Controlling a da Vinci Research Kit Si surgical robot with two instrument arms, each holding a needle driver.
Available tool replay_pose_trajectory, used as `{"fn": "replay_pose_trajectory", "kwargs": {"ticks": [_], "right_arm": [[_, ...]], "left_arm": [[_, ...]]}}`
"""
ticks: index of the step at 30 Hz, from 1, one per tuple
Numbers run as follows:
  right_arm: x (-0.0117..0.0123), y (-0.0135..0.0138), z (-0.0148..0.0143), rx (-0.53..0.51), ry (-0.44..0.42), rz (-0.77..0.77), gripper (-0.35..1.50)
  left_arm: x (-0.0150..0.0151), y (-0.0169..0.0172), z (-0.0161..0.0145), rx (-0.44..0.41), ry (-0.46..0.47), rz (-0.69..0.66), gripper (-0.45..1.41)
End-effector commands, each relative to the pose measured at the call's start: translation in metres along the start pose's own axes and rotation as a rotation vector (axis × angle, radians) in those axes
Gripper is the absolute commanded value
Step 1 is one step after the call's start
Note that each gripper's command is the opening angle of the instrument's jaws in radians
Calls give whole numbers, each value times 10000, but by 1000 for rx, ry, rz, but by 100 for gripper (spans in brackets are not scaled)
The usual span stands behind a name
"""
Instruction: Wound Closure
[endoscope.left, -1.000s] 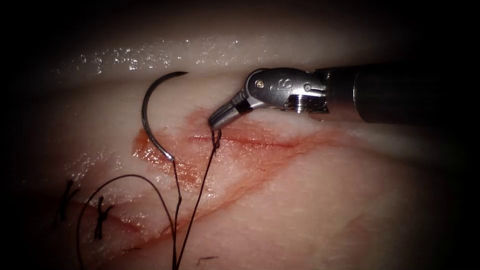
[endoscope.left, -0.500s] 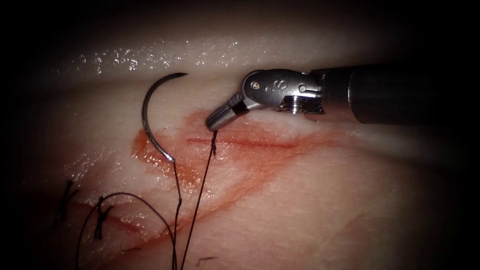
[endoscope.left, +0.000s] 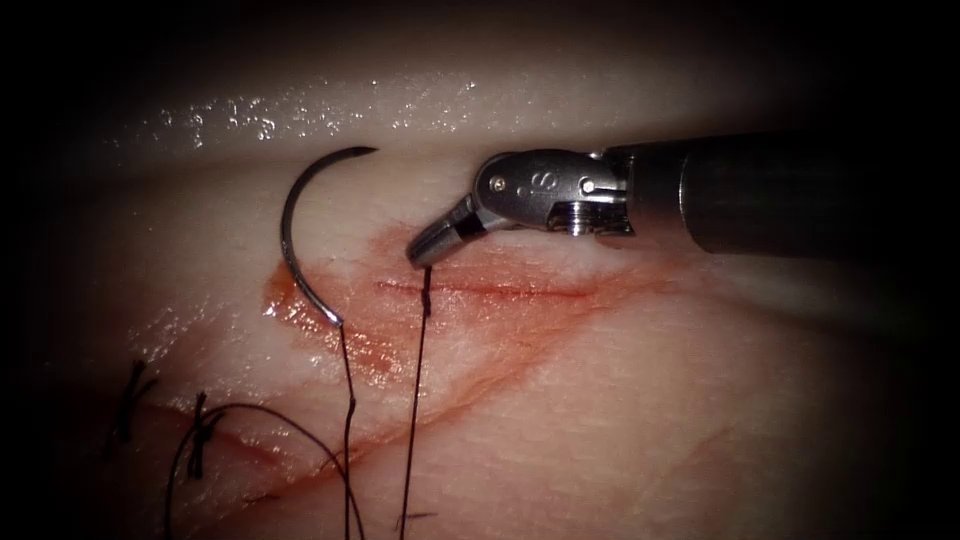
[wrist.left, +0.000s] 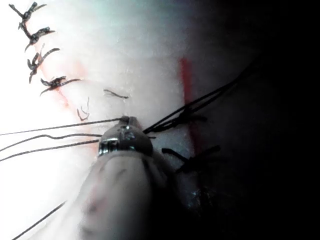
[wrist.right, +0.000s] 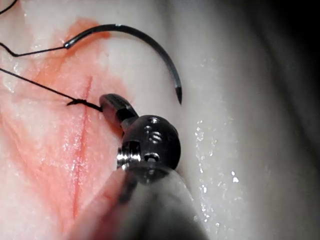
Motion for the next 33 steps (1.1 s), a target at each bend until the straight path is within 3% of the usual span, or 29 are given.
{"fn": "replay_pose_trajectory", "kwargs": {"ticks": [1,10,19,20,21,23,24,25,27,33], "right_arm": [[4,2,10,10,8,-3,-35],[30,-18,17,-45,115,-40,-35],[57,6,1,-97,182,-29,-35],[58,7,2,-107,193,-25,-21],[59,7,5,-129,200,-18,21],[61,4,8,-166,211,-7,81],[62,1,9,-194,220,-1,106],[63,0,9,-214,226,8,120],[65,-6,6,-250,243,32,131],[74,-30,-17,-370,338,78,137]], "left_arm": [[1,-1,3,21,-6,-5,-45],[45,-82,-72,237,42,-81,-45],[70,-165,-132,414,36,-62,-45],[71,-170,-136,424,32,-65,-45],[71,-175,-140,437,25,-64,-45],[70,-181,-145,450,13,-67,-45],[69,-184,-149,457,3,-68,-45],[68,-185,-151,462,-4,-70,-45],[64,-188,-158,480,-27,-71,-45],[53,-192,-182,524,-81,-77,-45]]}}
